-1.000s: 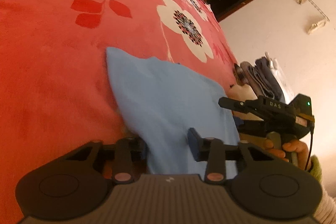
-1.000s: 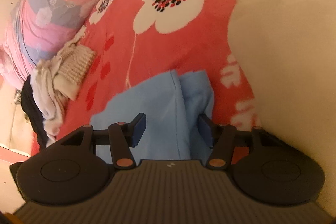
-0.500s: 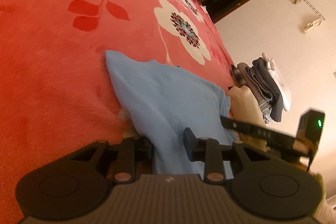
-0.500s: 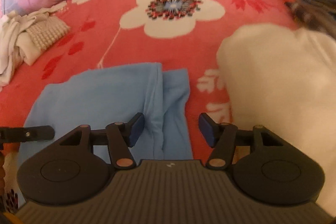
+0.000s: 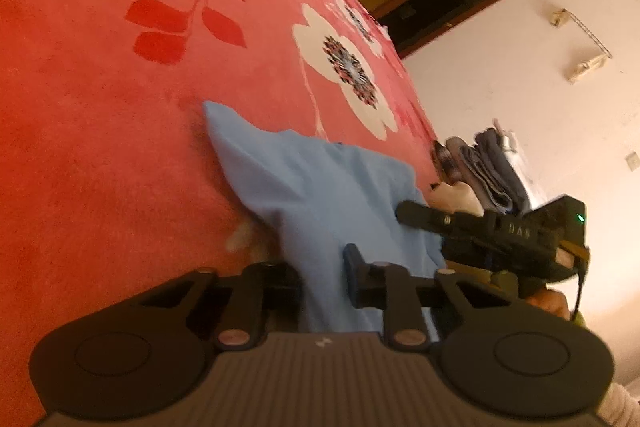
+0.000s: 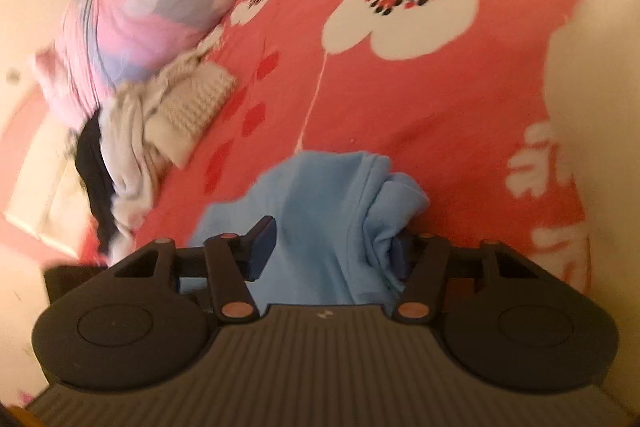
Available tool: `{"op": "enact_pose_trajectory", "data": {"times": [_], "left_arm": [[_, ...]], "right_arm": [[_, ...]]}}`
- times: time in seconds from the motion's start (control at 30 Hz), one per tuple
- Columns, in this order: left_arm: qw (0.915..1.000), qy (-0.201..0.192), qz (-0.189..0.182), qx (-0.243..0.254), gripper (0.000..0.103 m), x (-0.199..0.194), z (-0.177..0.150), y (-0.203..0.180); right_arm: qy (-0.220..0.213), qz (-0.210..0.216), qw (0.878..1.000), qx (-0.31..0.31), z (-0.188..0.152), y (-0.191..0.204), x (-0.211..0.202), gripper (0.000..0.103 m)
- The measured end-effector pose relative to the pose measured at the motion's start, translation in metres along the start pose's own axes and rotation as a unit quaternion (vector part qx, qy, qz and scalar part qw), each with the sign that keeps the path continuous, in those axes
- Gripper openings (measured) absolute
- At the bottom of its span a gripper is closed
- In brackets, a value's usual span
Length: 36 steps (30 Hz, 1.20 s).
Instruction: Fold clothes
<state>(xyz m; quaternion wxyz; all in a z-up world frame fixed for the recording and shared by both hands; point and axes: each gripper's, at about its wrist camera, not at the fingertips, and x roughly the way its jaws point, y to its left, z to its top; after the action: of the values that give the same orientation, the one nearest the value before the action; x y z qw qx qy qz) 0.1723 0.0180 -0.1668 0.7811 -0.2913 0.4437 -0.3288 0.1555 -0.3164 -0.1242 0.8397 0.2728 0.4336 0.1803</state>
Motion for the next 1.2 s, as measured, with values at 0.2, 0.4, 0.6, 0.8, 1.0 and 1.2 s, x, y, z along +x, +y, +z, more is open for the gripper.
{"op": "enact_pose_trajectory", "data": {"times": [0.2, 0.4, 0.6, 0.8, 1.0, 1.2], "left_arm": [[0.9992, -0.028, 0.021, 0.021, 0.01, -0.001, -0.002, -0.02], [0.9952, -0.082, 0.002, 0.054, 0.009, -0.039, -0.01, -0.066], [0.9847, -0.123, -0.027, 0.12, 0.009, -0.081, -0.032, -0.138], [0.971, -0.139, -0.065, 0.183, 0.009, -0.101, -0.058, -0.221], [0.9564, -0.148, -0.098, 0.231, 0.009, -0.092, -0.082, -0.298], [0.9502, -0.135, -0.11, 0.258, 0.009, -0.051, -0.101, -0.344]], "right_arm": [[-0.029, 0.026, 0.999, -0.027, -0.002, 0.002, -0.007, 0.019], [-0.114, 0.047, 0.989, -0.081, -0.014, 0.031, -0.058, 0.017], [-0.2, 0.068, 0.972, -0.101, -0.042, 0.052, -0.13, 0.017], [-0.281, 0.078, 0.95, -0.109, -0.072, 0.059, -0.215, 0.017], [-0.345, 0.049, 0.925, -0.15, -0.082, 0.063, -0.302, 0.017], [-0.376, 0.011, 0.909, -0.179, -0.081, 0.043, -0.366, 0.017]]}}
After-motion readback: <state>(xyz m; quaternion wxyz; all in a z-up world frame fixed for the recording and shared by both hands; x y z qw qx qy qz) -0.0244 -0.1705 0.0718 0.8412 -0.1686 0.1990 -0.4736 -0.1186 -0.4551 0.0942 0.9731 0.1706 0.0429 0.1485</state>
